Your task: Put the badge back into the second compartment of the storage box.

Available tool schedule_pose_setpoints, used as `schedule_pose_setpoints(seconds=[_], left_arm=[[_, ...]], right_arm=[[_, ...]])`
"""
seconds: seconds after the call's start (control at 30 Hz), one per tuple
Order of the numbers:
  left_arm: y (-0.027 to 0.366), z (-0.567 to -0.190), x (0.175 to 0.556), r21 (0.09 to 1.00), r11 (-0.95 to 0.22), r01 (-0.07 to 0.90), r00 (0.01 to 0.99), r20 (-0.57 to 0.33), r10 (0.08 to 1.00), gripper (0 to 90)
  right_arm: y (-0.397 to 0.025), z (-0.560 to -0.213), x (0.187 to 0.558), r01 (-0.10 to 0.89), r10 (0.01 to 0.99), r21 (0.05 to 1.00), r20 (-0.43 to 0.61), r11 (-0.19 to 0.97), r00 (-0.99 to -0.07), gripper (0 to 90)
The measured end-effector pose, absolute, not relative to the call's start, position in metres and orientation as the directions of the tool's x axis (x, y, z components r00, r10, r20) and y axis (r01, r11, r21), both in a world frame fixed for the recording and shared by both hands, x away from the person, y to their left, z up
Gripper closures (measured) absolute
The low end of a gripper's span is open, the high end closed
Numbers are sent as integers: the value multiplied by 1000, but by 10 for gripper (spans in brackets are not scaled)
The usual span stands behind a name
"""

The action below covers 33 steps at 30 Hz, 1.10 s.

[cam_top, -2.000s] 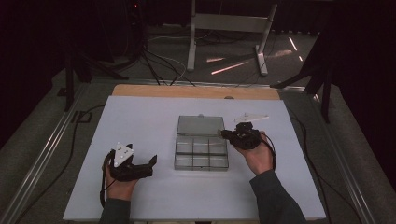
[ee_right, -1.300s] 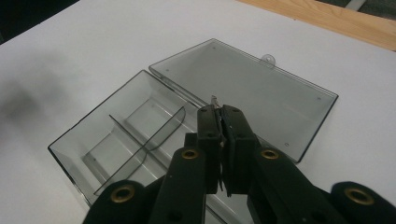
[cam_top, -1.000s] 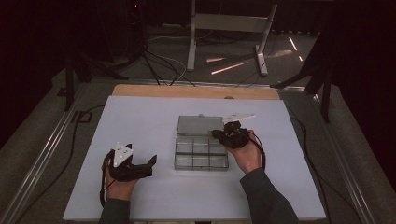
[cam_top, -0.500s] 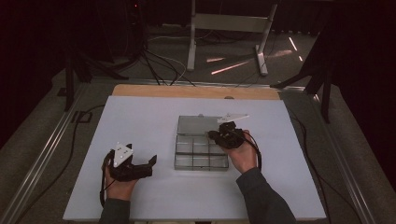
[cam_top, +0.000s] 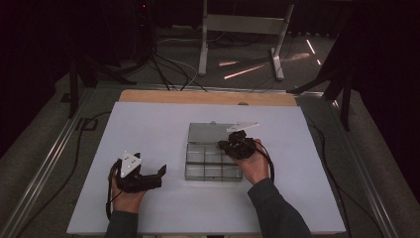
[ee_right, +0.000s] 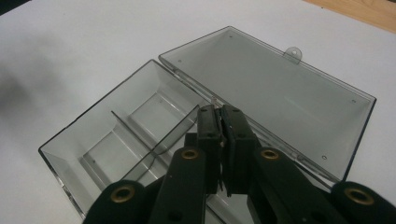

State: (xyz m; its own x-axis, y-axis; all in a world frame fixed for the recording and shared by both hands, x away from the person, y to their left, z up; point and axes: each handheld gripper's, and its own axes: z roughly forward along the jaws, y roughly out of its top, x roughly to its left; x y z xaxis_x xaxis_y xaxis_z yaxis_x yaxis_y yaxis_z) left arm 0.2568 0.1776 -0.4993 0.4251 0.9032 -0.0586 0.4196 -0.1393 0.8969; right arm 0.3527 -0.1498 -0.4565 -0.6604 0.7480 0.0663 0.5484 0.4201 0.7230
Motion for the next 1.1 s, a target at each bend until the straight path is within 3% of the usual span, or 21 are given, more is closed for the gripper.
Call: schedule_pose_setpoints(seconds=[1.1], left_arm=[[177, -499, 257, 896, -142, 420, 426, -57, 903, 8]], right_arm=[[-139, -479, 359, 576, 757, 679, 46, 455, -651, 873]])
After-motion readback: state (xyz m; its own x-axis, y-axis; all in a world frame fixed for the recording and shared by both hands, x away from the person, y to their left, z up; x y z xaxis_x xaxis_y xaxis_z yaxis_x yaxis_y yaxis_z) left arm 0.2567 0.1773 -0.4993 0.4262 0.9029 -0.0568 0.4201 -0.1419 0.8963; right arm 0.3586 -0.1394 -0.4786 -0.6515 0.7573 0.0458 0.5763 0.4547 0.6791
